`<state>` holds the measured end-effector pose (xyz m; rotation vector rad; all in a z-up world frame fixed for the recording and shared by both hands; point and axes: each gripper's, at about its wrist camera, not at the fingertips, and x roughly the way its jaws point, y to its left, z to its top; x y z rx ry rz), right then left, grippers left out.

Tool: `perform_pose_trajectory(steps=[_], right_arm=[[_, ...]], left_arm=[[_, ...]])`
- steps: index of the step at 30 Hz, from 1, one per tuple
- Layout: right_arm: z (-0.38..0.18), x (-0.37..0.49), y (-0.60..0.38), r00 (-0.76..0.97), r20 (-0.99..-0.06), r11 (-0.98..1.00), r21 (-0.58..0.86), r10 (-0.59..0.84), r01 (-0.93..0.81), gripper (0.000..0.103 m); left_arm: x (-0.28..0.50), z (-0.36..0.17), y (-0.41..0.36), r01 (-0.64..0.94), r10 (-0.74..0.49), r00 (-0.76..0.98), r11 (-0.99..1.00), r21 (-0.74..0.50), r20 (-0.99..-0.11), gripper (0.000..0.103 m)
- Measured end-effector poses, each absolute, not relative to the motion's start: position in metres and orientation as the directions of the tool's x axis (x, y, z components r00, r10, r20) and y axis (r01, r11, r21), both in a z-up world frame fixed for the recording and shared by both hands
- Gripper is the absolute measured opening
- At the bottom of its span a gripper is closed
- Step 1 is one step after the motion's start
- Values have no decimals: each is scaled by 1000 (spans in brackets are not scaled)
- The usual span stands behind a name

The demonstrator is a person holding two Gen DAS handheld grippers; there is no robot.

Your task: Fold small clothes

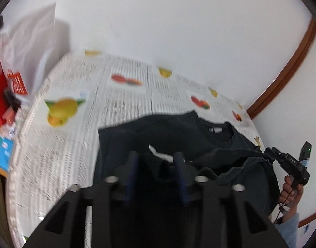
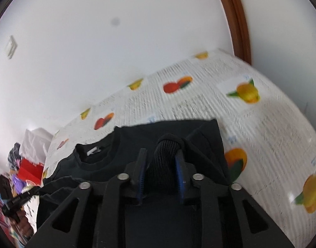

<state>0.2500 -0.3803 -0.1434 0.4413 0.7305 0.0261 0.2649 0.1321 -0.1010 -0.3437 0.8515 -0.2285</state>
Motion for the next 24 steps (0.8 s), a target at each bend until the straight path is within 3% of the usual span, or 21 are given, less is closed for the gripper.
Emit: perform_pose_trajectory(steps=[2, 6, 13, 17, 21, 24], right_arm=[[-130, 241, -378, 802, -585, 929, 352, 120, 117, 48], [-122, 243, -373, 810, -573, 942, 325, 125, 84, 50], [-153, 272, -362, 727, -682, 981, 184, 78, 67, 51], [-170, 290, -364, 690, -724, 990, 105, 10, 96, 51], [-182, 311, -369, 653, -757, 991, 86, -1, 101, 51], [-188, 320, -363, 638, -770, 996, 65, 7, 68, 46]], left_arm=[[261, -94, 133, 83, -338, 668, 919, -385, -663, 65], [264, -95, 126, 90, -295, 664, 943, -319, -686, 65], [282, -119, 107, 83, -182, 639, 982, -168, -747, 61], [292, -128, 91, 112, -132, 639, 991, -79, -758, 45], [298, -138, 84, 83, -38, 650, 996, 22, -759, 8], [301, -152, 89, 62, -30, 621, 998, 11, -783, 8]])
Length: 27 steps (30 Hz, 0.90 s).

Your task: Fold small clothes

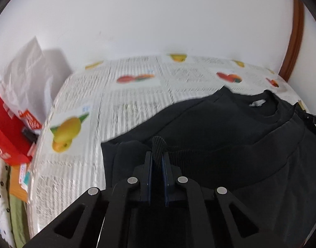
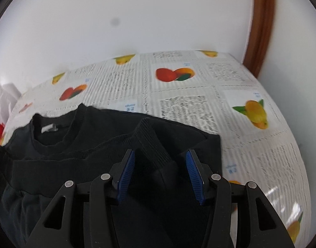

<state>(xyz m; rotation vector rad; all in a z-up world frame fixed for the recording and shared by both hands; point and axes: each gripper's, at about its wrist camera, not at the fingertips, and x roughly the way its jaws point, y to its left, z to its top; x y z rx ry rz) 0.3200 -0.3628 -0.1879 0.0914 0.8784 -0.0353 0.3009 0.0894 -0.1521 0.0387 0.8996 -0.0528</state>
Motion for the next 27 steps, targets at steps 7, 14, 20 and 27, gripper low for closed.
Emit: perform_pose_trajectory(steps=[7, 14, 20, 27], right_arm=[[-175, 305, -359, 736, -677, 999, 40, 22, 7, 17], [-196, 322, -375, 657, -753, 991, 72, -19, 112, 18], [-198, 321, -374, 649, -760, 992, 63, -26, 113, 19], [-199, 325, -355, 645, -755, 992, -57, -115, 110, 24]], left_arm=[[300, -157, 91, 52, -33, 622, 999, -1, -782, 8], [300, -159, 92, 49, -29, 626, 999, 3, -780, 10], [299, -161, 88, 45, -6, 637, 999, 30, -770, 11], [298, -161, 83, 45, 27, 644, 996, 72, -764, 11]])
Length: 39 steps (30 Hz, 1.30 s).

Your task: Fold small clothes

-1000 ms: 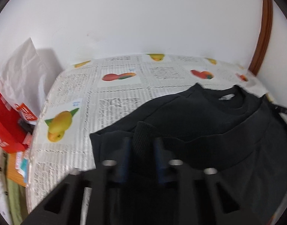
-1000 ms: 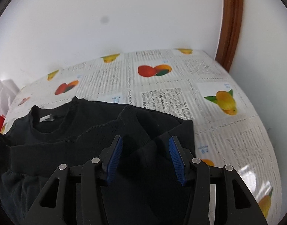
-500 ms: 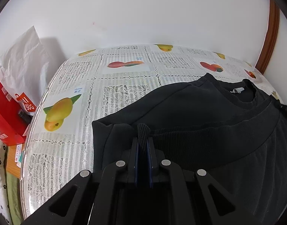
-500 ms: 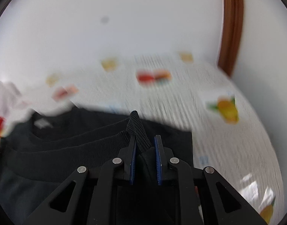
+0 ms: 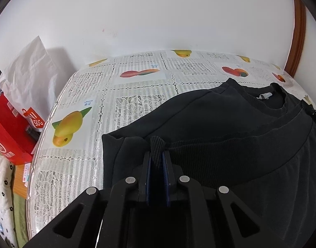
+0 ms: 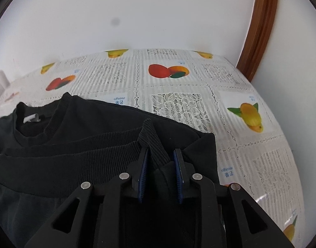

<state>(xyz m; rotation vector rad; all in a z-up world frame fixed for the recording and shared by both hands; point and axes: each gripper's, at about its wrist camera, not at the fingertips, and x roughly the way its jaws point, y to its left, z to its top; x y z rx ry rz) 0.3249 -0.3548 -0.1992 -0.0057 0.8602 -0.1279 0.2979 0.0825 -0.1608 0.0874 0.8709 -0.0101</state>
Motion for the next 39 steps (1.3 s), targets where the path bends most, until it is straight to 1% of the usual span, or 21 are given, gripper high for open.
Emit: perform_pose_trajectory(steps=[5, 9, 17, 25, 33, 39], right_arm=[[-199, 323, -356, 645, -756, 992, -59, -117, 110, 25], [-200, 324, -351, 642, -753, 989, -96, -145, 110, 25], [-200, 322, -354, 645, -753, 991, -81, -134, 111, 25], [-200, 323, -355, 646, -752, 991, -75, -129, 111, 25], [-200, 322, -354, 647, -752, 992, -65, -122, 112, 25], [-200, 320, -360, 653, -752, 994, -26, -91, 109, 25]], left_arm=[[299, -162, 84, 45, 23, 642, 997, 67, -767, 11], [299, -162, 82, 46, 34, 643, 995, 83, -765, 11], [299, -163, 86, 45, 13, 642, 997, 54, -766, 11], [298, -163, 82, 44, 37, 645, 995, 86, -763, 12], [298, -163, 81, 44, 32, 645, 996, 79, -763, 12], [298, -162, 84, 45, 12, 646, 998, 53, -763, 12]])
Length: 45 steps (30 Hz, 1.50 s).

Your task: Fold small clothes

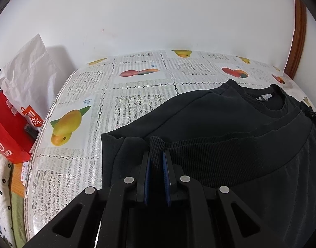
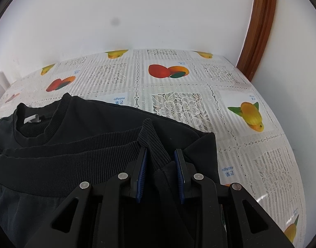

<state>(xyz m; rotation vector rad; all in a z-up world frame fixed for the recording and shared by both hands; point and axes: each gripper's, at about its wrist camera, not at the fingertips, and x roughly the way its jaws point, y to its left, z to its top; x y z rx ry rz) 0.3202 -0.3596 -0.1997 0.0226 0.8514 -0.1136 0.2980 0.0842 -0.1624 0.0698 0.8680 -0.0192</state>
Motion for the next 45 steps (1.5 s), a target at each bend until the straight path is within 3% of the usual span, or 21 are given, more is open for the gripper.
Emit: perform_pose_trajectory(steps=[8, 11, 14, 16, 17, 18, 26, 33, 45], right_arm=[[-198, 318, -357, 658, -748, 994, -23, -90, 110, 27], [-198, 318, -357, 656, -748, 993, -38, -101, 110, 29], [-194, 317, -353, 651, -750, 992, -62, -117, 108, 34], [-187, 307, -351, 645, -747, 985, -80, -159, 151, 49], [-182, 299, -349, 653, -740, 984, -71, -160, 161, 50], [-177, 291, -345, 661, -736, 986, -61, -148, 153, 51], [-143, 219, -263, 718, -696, 999, -48, -24, -13, 58], [-171, 191, -179, 692, -719, 987, -52, 67, -150, 59], [-198, 184, -150, 660, -751, 993, -57, 28, -107, 59]], left_arm=[[298, -161, 85, 44, 14, 644, 997, 56, -765, 12], [297, -158, 87, 42, -8, 637, 999, 25, -771, 17], [290, -152, 85, 61, -32, 623, 998, 8, -782, 28], [278, -146, 86, 68, -52, 628, 998, -11, -776, 41], [272, -143, 87, 74, -65, 634, 997, -24, -771, 53], [265, -140, 89, 82, -80, 641, 996, -36, -763, 58], [208, -128, 111, 45, -111, 635, 993, -107, -765, 58], [142, -133, 128, 70, -164, 624, 986, -154, -764, 58], [62, -157, 167, 37, -281, 594, 946, -323, -754, 58]])
